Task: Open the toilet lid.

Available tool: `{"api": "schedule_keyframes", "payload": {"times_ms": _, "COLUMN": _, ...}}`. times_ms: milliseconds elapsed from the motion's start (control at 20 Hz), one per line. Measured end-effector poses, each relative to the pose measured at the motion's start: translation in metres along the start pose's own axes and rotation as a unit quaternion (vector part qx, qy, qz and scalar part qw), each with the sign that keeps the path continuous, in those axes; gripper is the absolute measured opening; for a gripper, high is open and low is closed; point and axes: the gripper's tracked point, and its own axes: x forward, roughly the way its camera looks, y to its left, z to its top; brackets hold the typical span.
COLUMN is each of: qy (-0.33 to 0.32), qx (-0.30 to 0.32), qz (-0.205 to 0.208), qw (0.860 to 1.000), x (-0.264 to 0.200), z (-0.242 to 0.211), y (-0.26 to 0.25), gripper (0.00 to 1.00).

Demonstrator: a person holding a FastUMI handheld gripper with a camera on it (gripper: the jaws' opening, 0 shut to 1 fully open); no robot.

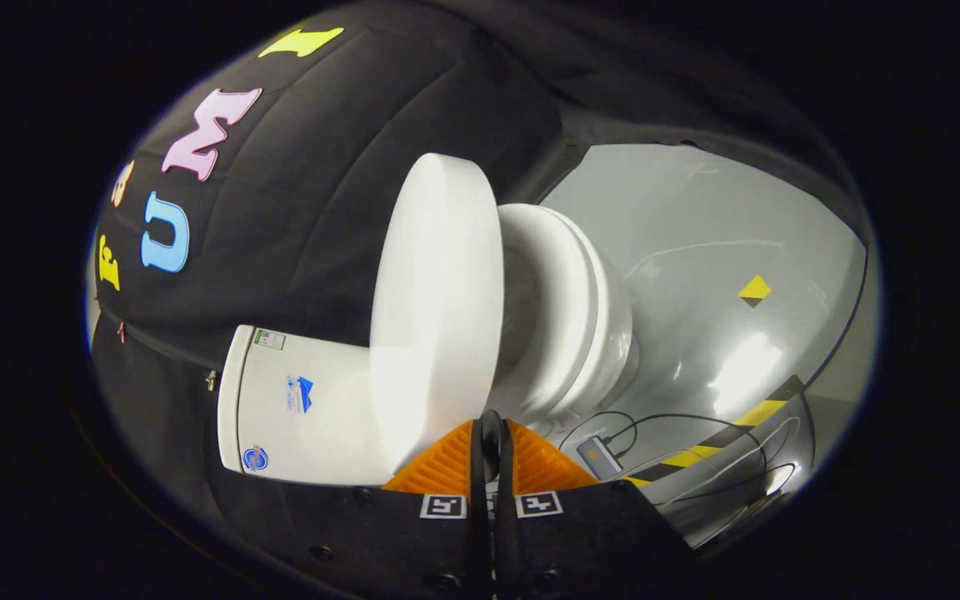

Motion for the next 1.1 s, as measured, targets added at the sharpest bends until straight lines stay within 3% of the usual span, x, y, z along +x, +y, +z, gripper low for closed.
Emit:
{"api": "schedule_keyframes", "payload": {"times_ms": 550, "qy": -0.040, "qx": -0.098, "qz": -0.067, "qw": 0.992, "x": -0.039, "z": -0.001, "y": 0.088, "gripper": 0.06}}
{"api": "schedule_keyframes", "payload": {"times_ms": 800, "qy": -0.063, "qx": -0.113, "qz": -0.092, "qw": 0.987, "x": -0.048, "z": -0.008, "y": 0.122, "gripper": 0.06}}
{"api": "schedule_keyframes", "payload": {"times_ms": 1100, "qy": -0.090, "qx": -0.163, "qz": -0.124, "qw": 0.975, "x": -0.057, "z": -0.023, "y": 0.167, "gripper": 0.06}}
